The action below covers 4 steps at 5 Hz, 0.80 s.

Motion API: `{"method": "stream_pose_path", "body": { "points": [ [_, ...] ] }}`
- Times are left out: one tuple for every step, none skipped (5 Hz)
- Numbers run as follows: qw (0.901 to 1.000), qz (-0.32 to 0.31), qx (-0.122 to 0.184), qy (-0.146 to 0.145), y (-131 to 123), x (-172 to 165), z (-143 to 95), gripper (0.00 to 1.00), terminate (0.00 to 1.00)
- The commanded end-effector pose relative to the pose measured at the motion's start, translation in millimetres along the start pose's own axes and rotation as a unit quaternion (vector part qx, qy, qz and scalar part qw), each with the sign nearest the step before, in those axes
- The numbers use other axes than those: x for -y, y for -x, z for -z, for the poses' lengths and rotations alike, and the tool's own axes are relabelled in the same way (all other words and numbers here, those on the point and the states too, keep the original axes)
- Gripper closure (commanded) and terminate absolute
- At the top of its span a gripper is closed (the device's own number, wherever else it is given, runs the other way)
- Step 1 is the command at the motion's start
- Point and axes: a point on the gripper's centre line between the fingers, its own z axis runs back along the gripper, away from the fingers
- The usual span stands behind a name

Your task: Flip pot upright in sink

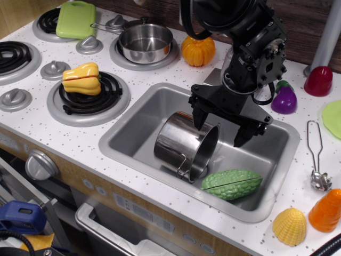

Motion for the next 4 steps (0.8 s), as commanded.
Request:
{"method": "stream_pose_path", "body": {
  "points": [
    [1.0, 0.0, 0.0, 0.0, 0, 0, 0, 0.0, 0.0],
    [0.9973, 0.027, 0.021, -0.066, -1, 4, 6, 0.0, 0.0],
    [0.9894, 0.062, 0.039, -0.125, -5, 6, 10, 0.0, 0.0],
    [0.9838, 0.08, 0.051, -0.153, -8, 9, 14, 0.0, 0.0]
  ]
}}
